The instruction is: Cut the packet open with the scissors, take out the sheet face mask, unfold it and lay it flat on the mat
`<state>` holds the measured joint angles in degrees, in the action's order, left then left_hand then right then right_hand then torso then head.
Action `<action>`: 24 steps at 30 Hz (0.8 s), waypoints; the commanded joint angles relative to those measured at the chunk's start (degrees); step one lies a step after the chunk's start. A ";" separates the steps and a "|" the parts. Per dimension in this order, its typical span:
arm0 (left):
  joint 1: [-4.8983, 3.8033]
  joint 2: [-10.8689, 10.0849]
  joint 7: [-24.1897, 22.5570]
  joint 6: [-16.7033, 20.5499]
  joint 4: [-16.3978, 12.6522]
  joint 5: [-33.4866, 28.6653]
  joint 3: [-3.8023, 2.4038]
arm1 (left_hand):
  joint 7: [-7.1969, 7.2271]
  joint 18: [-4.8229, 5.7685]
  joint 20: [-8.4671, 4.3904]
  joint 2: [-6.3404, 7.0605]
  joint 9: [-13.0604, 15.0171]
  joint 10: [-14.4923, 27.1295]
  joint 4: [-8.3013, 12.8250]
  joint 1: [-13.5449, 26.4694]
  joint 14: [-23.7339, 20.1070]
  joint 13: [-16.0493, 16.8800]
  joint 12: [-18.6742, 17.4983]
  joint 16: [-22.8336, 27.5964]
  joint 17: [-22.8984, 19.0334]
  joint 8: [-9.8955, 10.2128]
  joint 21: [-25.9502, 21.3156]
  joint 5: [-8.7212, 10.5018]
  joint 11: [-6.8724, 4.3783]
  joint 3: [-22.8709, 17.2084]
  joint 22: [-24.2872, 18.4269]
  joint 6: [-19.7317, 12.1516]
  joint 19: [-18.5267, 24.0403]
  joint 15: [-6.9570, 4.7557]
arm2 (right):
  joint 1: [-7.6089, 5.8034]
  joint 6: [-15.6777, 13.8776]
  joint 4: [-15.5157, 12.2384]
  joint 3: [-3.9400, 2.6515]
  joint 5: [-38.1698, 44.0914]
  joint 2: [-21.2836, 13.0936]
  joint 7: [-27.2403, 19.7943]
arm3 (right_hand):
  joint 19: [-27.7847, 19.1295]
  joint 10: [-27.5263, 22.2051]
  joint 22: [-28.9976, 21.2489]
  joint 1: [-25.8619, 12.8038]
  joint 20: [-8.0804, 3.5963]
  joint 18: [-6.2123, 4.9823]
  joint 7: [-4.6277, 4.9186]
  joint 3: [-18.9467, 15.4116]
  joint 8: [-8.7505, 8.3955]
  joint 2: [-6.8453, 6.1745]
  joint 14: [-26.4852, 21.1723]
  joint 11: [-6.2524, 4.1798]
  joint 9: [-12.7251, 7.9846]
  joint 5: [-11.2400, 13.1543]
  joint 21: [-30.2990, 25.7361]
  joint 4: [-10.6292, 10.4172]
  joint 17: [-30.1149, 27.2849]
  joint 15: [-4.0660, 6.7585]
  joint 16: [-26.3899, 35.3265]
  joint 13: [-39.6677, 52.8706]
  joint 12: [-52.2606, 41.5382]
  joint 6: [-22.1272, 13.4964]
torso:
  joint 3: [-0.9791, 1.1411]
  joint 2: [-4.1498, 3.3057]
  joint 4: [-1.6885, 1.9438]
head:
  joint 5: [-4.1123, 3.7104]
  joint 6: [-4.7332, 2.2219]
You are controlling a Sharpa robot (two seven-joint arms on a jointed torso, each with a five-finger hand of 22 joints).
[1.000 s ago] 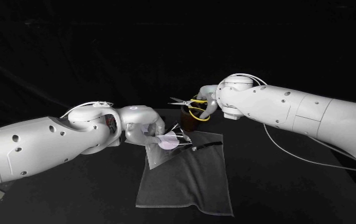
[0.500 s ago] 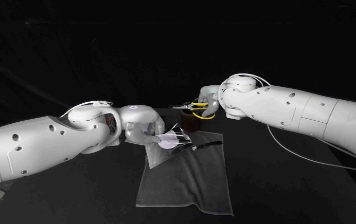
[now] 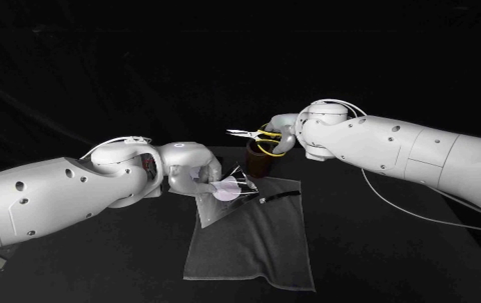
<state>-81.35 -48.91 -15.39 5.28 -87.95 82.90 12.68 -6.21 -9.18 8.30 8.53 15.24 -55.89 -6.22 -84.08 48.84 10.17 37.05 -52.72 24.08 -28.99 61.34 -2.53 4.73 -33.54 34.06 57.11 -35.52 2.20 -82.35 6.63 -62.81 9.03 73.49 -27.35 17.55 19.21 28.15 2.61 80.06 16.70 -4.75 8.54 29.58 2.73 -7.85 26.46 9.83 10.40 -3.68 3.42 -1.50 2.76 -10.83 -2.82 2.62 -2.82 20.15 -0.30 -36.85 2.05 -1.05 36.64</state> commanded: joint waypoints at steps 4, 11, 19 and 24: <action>-0.02 0.25 0.17 -1.23 0.09 -0.55 -0.05 | -0.05 -1.13 0.13 -0.16 7.83 -0.30 6.09 -0.23 0.18 0.08 0.29 0.22 -0.08 -0.14 0.38 -0.21 -0.05 -6.33 -0.03 0.37 -0.32 0.00 | -0.06 0.63 -0.18 -0.04 -0.97 -0.32 -0.34 | -0.21 0.16 0.02 -1.43 0.03 1.06 3.66 -0.47 -0.02 -0.95 -0.37 -0.28 0.16 -0.61 -0.23 0.81 0.07 0.91 0.22 0.04 0.20 0.67 | -0.01 0.03 0.00 | 0.16 0.05; 0.11 0.67 0.37 -1.55 0.45 -0.57 -0.03 | -0.06 -1.13 0.14 -0.13 7.87 -0.30 6.09 -0.21 0.18 0.09 0.28 0.23 -0.09 -0.12 0.38 -0.20 -0.05 -6.32 -0.04 0.37 -0.32 0.01 | -0.06 0.57 -0.45 -0.04 -0.92 -0.64 -0.28 | -0.27 -0.96 0.08 -2.53 0.02 1.05 3.82 -2.88 0.08 -1.76 -1.92 -0.11 -0.13 -2.13 -0.01 0.98 -0.06 0.64 0.39 -0.06 0.33 0.63 | -0.04 -0.02 -0.08 | 0.22 0.09; 0.19 0.77 0.43 -1.59 0.57 -0.57 -0.02 | -0.09 -1.13 0.16 -0.10 7.93 -0.30 6.09 -0.20 0.19 0.10 0.27 0.23 -0.09 -0.09 0.38 -0.21 -0.05 -6.31 -0.05 0.35 -0.32 0.01 | -0.06 1.52 -1.01 -0.04 -1.51 -0.87 -0.51 | -2.20 -9.87 0.00 9.56 0.06 1.13 3.77 -20.37 0.07 -3.34 -10.49 0.47 -1.83 -3.71 0.48 -14.90 -0.58 -1.64 0.84 -0.56 0.80 -1.23 | -0.01 0.01 -0.03 | 0.09 0.26; 0.21 0.78 0.45 -1.63 0.60 -0.57 -0.02 | -0.09 -1.13 0.16 -0.10 7.93 -0.30 6.09 -0.20 0.19 0.10 0.27 0.23 -0.09 -0.09 0.38 -0.21 -0.05 -6.31 -0.05 0.35 -0.32 0.01 | -0.06 -0.09 -0.93 -0.03 -1.79 -0.91 -0.72 | 1.93 2.08 0.71 10.99 -0.07 0.67 3.24 -16.29 2.19 0.08 4.22 0.09 0.45 -2.09 2.07 -13.36 1.82 1.01 -2.94 0.54 -1.25 5.22 | -0.03 0.03 -0.02 | 0.05 0.30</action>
<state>-81.14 -48.25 -14.86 4.40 -87.33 82.66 12.70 -6.44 -9.18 8.30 8.55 15.24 -55.89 -6.21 -84.06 48.84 10.23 36.94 -52.72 24.08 -28.96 61.34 -2.54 4.73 -33.53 34.05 57.12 -35.52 2.20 -82.37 7.51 -63.78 9.02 71.96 -28.21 17.19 20.41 28.82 3.18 91.28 16.60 -3.94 8.54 12.66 4.47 -8.83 28.78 9.59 10.39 -6.17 5.24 -15.25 4.29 -10.46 -5.33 3.02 -3.88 24.14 -0.31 -36.85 2.02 -0.96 36.92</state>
